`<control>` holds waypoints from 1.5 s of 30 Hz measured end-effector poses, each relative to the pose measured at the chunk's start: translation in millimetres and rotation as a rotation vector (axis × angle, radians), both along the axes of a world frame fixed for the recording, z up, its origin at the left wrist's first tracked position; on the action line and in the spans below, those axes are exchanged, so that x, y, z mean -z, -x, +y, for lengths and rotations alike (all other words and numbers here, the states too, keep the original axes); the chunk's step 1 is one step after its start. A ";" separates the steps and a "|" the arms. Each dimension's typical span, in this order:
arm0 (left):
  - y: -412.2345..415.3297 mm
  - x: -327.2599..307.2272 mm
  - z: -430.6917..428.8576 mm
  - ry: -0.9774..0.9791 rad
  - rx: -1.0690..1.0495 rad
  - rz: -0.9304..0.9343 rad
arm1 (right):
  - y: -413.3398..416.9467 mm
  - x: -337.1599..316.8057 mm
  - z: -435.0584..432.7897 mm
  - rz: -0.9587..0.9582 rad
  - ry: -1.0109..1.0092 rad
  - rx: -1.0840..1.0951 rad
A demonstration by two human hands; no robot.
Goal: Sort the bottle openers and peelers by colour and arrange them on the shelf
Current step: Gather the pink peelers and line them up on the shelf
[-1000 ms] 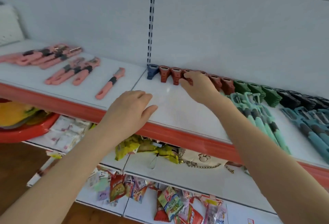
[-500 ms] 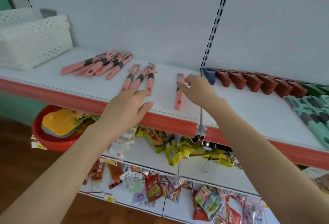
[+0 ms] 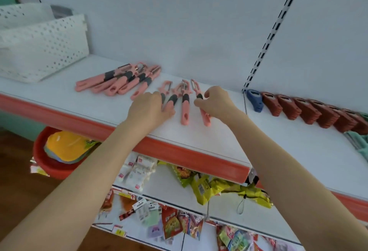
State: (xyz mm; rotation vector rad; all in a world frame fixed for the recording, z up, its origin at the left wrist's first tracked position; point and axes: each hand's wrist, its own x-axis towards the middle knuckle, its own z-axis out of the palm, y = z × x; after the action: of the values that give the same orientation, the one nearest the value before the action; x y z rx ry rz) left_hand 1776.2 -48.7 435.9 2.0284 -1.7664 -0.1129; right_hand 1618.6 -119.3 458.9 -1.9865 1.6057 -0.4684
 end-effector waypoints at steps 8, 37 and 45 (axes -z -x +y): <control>-13.7 -13.1 -19.1 -0.195 -0.027 -0.054 | -37.4 6.7 -19.6 0.122 -0.002 -0.180; -201.0 -6.8 -61.8 -0.104 -0.065 0.087 | -170.4 2.7 -23.7 0.063 -0.099 -0.003; -213.6 -11.1 -67.3 -0.217 0.000 0.142 | -169.9 -3.4 -27.3 0.172 -0.152 0.030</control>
State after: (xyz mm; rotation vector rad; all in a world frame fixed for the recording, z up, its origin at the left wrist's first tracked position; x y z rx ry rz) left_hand 1989.8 -116.0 447.0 2.1107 -1.7290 -0.4554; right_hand 1788.5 -146.7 462.3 -1.9336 1.7223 -0.1839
